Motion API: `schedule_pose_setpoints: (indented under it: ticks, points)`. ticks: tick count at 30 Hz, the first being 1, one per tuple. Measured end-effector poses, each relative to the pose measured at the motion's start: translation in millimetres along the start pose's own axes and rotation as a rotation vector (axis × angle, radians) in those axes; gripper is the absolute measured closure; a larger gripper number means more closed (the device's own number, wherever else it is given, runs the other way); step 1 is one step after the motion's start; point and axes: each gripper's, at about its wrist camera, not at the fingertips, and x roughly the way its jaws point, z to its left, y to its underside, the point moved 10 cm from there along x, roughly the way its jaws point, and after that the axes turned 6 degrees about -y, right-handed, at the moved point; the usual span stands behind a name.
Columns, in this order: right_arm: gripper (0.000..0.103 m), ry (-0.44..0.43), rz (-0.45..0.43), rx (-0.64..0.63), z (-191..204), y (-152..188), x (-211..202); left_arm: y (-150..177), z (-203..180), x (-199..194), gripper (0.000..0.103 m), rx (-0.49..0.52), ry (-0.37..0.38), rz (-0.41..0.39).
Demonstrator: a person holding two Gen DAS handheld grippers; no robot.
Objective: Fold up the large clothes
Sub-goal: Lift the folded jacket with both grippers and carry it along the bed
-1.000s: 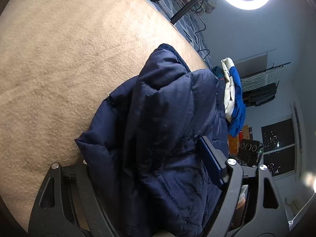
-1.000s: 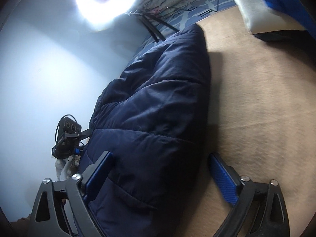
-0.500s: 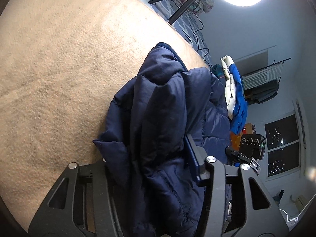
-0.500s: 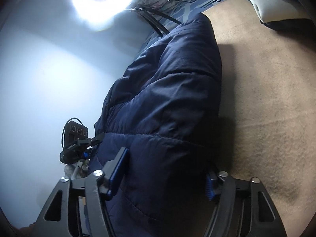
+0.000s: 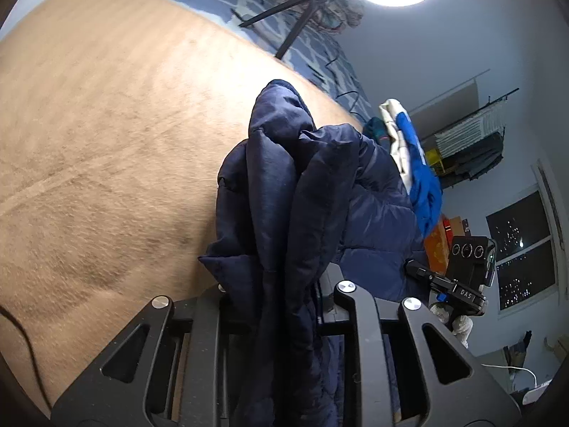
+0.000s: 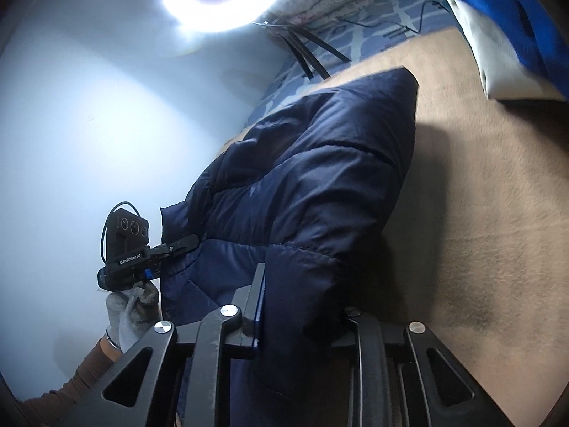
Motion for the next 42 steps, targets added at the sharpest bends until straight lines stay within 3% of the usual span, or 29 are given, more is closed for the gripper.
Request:
schedule_pose_setpoints:
  ticks: [10, 16, 25, 32, 42]
  points:
    - [0.084, 0.005, -0.052, -0.028, 0.9, -7.4, -20.0, -1.9, -66.6, 1.5, 0.086, 0.054, 0.078, 0.007]
    - [0.085, -0.016, -0.125, 0.006, -10.7, -14.9, -66.5, -9.7, -116.2, 23.7, 0.087, 0.049, 0.191, 0.036]
    - [0.086, 0.012, -0.224, -0.034, -23.1, -36.1, -140.7, -26.8, -196.9, 53.1, 0.087, 0.137, 0.275, 0.043]
    - [0.086, 0.077, -0.304, -0.116, -30.2, -73.5, -193.5, -63.0, -268.1, 68.0, 0.087, 0.250, 0.305, 0.008]
    - [0.087, 0.142, -0.438, -0.129, -60.5, -165.7, -253.3, -130.5, -345.9, 120.0, 0.088, 0.272, 0.397, -0.039]
